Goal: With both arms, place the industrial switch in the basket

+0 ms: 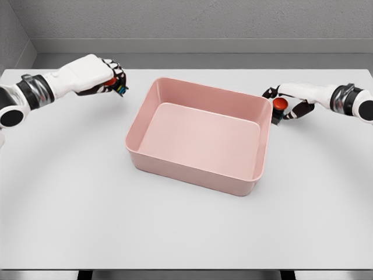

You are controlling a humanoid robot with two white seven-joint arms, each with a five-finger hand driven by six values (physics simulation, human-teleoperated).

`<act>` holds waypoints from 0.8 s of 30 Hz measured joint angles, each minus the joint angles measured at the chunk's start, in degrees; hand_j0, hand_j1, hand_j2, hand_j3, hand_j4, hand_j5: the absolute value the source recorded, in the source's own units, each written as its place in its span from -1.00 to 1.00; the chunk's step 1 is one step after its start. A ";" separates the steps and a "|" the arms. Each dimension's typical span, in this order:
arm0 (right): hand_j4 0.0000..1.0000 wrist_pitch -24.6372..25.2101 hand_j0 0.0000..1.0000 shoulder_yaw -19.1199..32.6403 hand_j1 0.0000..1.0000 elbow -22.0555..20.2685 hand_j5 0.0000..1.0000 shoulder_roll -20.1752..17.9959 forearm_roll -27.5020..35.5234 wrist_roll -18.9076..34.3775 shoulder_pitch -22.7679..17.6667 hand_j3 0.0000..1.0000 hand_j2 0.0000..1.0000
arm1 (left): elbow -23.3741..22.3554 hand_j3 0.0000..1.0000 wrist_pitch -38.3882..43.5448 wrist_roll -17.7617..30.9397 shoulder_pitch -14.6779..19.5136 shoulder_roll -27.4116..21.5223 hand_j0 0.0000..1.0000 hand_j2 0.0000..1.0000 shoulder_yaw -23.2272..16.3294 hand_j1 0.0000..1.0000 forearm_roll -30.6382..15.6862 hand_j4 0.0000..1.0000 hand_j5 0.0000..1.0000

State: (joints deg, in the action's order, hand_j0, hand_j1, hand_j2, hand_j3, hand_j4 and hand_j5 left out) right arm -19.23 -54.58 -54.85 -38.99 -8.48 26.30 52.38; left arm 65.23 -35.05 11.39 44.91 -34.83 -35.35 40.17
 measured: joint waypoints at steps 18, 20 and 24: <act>0.06 -0.16 0.06 -0.06 0.06 1.41 0.06 0.03 0.04 -0.04 0.17 0.06 0.06 | 16.45 -0.35 -0.03 0.47 -2.46 0.15 -0.35 -0.35 0.01 -0.35 -1.46 -0.35 -0.35; 0.06 -0.21 0.06 -0.06 0.06 1.66 0.06 0.05 0.04 -0.04 0.35 0.06 0.06 | 16.61 -0.35 -0.03 0.56 -2.72 1.60 -0.35 -0.35 -0.27 -0.35 -0.97 -0.35 -0.35; 0.06 -0.29 0.06 0.11 0.06 2.64 0.06 0.03 0.02 -0.07 1.14 0.06 0.06 | 14.13 -0.35 -0.02 0.62 -3.25 7.28 -0.35 -0.35 -0.65 -0.35 2.81 -0.35 -0.35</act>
State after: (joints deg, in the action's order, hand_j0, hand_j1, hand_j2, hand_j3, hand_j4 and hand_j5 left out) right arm -19.53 -54.47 -52.21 -38.97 -8.46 26.23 53.53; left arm 79.35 -35.07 12.01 41.66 -27.56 -36.01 42.98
